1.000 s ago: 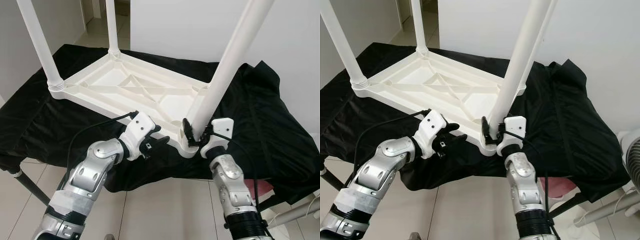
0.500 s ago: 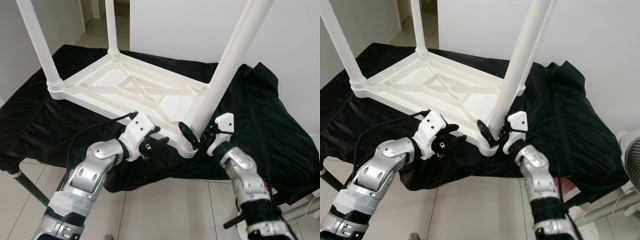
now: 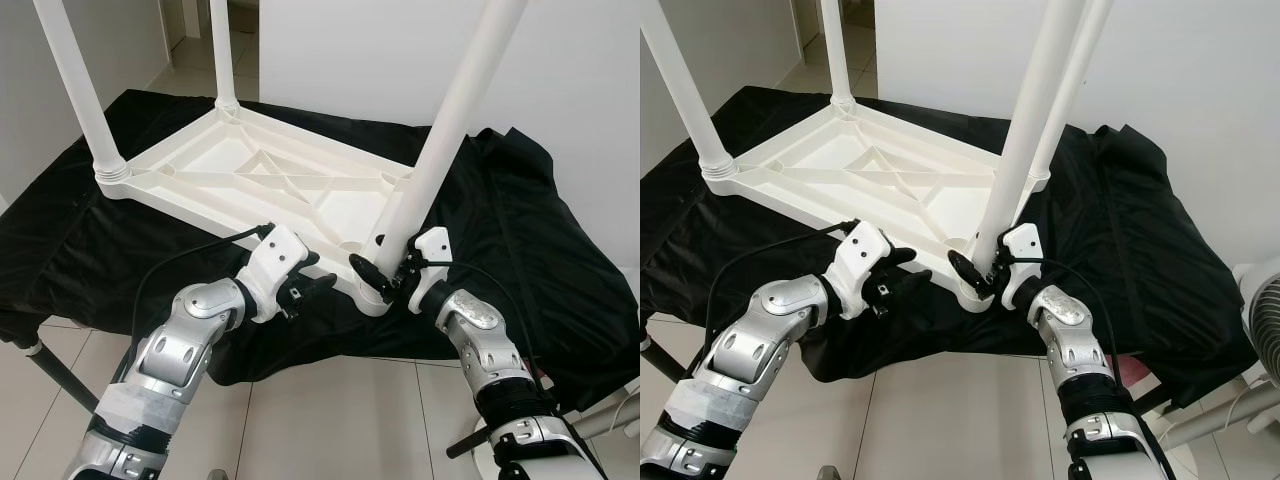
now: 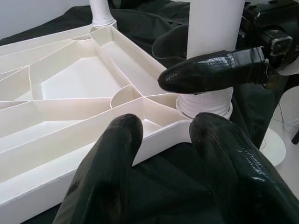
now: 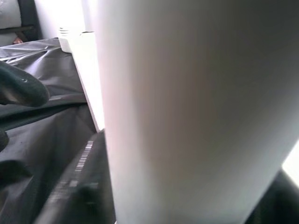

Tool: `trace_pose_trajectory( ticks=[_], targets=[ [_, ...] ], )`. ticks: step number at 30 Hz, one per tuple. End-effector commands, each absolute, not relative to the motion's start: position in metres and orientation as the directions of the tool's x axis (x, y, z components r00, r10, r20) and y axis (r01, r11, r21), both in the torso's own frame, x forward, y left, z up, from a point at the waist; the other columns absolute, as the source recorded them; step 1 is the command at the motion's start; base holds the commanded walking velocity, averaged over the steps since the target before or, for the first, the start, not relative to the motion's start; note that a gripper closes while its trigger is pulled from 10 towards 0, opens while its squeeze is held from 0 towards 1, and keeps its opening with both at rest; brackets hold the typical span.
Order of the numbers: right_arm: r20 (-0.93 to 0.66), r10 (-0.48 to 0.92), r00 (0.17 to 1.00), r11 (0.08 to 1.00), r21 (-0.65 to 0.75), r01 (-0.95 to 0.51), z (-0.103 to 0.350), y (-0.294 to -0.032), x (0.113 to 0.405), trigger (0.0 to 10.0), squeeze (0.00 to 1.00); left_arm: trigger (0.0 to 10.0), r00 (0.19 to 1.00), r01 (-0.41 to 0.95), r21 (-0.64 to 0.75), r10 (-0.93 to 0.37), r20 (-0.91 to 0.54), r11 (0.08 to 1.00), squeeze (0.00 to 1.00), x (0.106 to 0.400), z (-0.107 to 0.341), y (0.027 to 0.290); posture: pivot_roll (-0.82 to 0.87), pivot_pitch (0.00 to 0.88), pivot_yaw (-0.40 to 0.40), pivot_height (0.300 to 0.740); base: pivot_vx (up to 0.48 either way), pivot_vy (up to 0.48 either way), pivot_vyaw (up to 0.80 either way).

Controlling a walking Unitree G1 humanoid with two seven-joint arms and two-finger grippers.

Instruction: Building children table

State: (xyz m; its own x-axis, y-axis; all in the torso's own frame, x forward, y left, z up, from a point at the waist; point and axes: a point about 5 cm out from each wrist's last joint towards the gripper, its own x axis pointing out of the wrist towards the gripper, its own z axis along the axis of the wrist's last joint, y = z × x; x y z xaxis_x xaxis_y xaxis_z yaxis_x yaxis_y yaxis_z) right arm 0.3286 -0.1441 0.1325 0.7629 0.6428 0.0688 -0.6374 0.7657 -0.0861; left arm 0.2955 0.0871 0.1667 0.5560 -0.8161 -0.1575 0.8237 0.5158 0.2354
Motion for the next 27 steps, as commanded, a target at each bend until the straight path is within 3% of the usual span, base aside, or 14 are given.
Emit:
trace_pose_trajectory(
  ticks=[1, 7, 8, 9, 24, 27],
  targets=[
    [0.048, 0.654, 0.755, 0.756, -0.096, -0.648, 0.129, -0.148, 0.328, 0.0, 0.0, 10.0, 0.583, 0.805, 0.248, -0.798, -0.155, 0.54, 0.0, 0.295, 0.168, 0.089, 0.06, 0.0, -0.089, 0.74, 0.0, 0.0, 0.0],
    [0.05, 0.653, 0.756, 0.756, -0.093, -0.648, 0.127, -0.15, 0.328, 0.0, 0.0, 10.0, 0.585, 0.804, 0.249, -0.796, -0.158, 0.541, 0.0, 0.295, 0.168, 0.089, 0.05, 0.0, -0.087, 0.74, 0.0, 0.0, 0.0],
    [0.055, 0.642, 0.765, 0.766, -0.092, -0.636, 0.128, -0.152, 0.328, 4.5, 0.0, 10.0, 0.585, 0.803, 0.247, -0.795, -0.157, 0.542, 0.0, 0.295, 0.168, 0.09, 0.05, 0.0, -0.085, 0.74, 0.0, 0.0, 0.0],
    [0.068, 0.628, 0.775, 0.778, -0.081, -0.623, 0.129, -0.153, 0.327, 10.0, 0.0, 10.0, 0.586, 0.803, 0.247, -0.795, -0.157, 0.543, 0.0, 0.295, 0.168, 0.089, 0.05, 0.003, -0.086, 0.74, 0.0, 0.0, 0.0],
    [0.184, 0.49, 0.852, 0.869, -0.026, -0.494, 0.14, -0.148, 0.319, 10.0, 0.0, 10.0, 0.592, 0.8, 0.238, -0.791, -0.157, 0.551, 0.0, 0.294, 0.167, 0.09, 0.04, 0.024, -0.093, 0.74, 0.0, 0.0, 0.0],
    [0.181, 0.371, 0.911, 0.928, -0.028, -0.372, 0.141, -0.145, 0.317, 10.0, 0.0, 10.0, 0.593, 0.799, 0.236, -0.79, -0.155, 0.553, 0.0, 0.294, 0.167, 0.089, 0.04, 0.033, -0.097, 0.74, 0.0, 0.0, 0.0]
  ],
)
